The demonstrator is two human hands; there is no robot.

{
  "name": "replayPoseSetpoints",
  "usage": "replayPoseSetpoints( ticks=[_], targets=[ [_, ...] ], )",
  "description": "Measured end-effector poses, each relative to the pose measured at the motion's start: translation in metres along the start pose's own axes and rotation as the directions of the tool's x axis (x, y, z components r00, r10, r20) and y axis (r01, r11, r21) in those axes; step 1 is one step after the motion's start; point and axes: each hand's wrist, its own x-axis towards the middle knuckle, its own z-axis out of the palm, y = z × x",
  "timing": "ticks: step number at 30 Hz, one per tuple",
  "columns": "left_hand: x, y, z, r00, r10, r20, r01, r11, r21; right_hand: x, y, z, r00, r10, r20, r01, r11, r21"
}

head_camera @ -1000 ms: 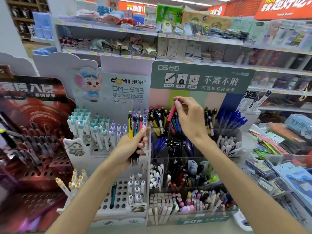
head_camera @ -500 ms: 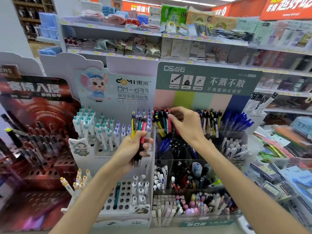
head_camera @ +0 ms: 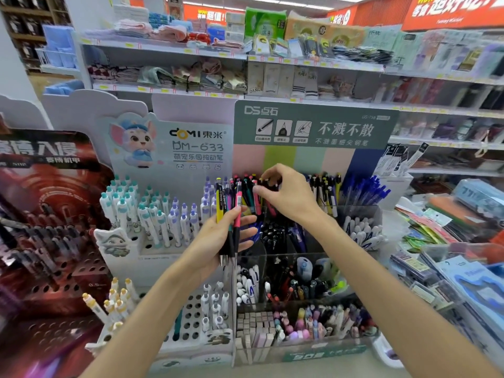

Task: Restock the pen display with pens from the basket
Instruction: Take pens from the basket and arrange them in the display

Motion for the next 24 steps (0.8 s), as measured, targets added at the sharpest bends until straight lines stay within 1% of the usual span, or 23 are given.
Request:
replayPoseSetpoints(
  ticks=[1,3,4,5,8,10,11,12,13,14,15,16,17,19,21,23,24],
  targets=[
    [0.000,-0.001,0.003,1.000,-0.003,0.018,0.002,1.000,0.019,-0.006,0.001,-0.004,0.999,0.040,-0.010,-0.038,0.993,0.114],
    [0.001,-0.006,0.011,0.998,-0.012,0.057,0.009,0.999,0.052,-0.019,0.002,-0.011,0.993,0.098,0.071,-0.115,0.948,0.297],
    [0.002,-0.009,0.015,0.997,-0.021,0.078,0.016,0.998,0.065,-0.025,0.004,-0.013,0.987,0.109,0.122,-0.145,0.925,0.350],
    [0.003,-0.012,0.021,0.994,-0.032,0.101,0.024,0.997,0.074,-0.032,0.008,-0.014,0.982,0.123,0.143,-0.170,0.907,0.385],
    [0.007,-0.022,0.039,0.983,-0.057,0.174,0.038,0.993,0.114,-0.043,0.023,-0.029,0.962,0.234,0.143,-0.274,0.828,0.490],
    [0.013,-0.025,0.050,0.980,-0.069,0.188,0.047,0.992,0.117,-0.045,0.038,-0.052,0.937,0.335,0.098,-0.322,0.722,0.612],
    [0.015,-0.026,0.054,0.981,-0.079,0.176,0.062,0.993,0.100,-0.043,0.048,-0.066,0.921,0.390,0.021,-0.303,0.680,0.668],
    [0.018,-0.026,0.056,0.983,-0.087,0.159,0.073,0.993,0.093,-0.041,0.058,-0.079,0.893,0.439,-0.098,-0.256,0.674,0.693],
    [0.019,-0.025,0.058,0.986,-0.093,0.142,0.078,0.991,0.104,-0.037,0.069,-0.092,0.849,0.468,-0.243,-0.201,0.713,0.672],
    [0.021,-0.025,0.061,0.988,-0.095,0.123,0.079,0.989,0.129,-0.033,0.080,-0.103,0.796,0.463,-0.389,-0.157,0.779,0.607],
    [0.022,-0.025,0.063,0.990,-0.093,0.105,0.077,0.985,0.152,-0.028,0.090,-0.110,0.754,0.423,-0.503,-0.134,0.849,0.512],
    [0.023,-0.026,0.065,0.991,-0.089,0.097,0.072,0.984,0.162,-0.025,0.098,-0.115,0.733,0.366,-0.573,-0.128,0.902,0.413],
    [0.024,-0.027,0.068,0.991,-0.087,0.104,0.070,0.985,0.157,-0.022,0.104,-0.117,0.734,0.306,-0.607,-0.127,0.939,0.321],
    [0.026,-0.029,0.072,0.986,-0.093,0.136,0.077,0.990,0.121,-0.016,0.109,-0.112,0.796,0.189,-0.575,-0.128,0.981,0.146],
    [0.027,-0.030,0.075,0.982,-0.109,0.152,0.094,0.990,0.105,-0.011,0.112,-0.102,0.873,0.103,-0.477,-0.107,0.994,0.020],
    [0.028,-0.031,0.077,0.979,-0.134,0.155,0.117,0.987,0.115,-0.004,0.114,-0.093,0.932,0.074,-0.354,-0.099,0.994,-0.053],
    [0.029,-0.031,0.078,0.978,-0.146,0.151,0.127,0.983,0.131,0.000,0.117,-0.088,0.955,0.083,-0.284,-0.111,0.990,-0.083]
  ],
)
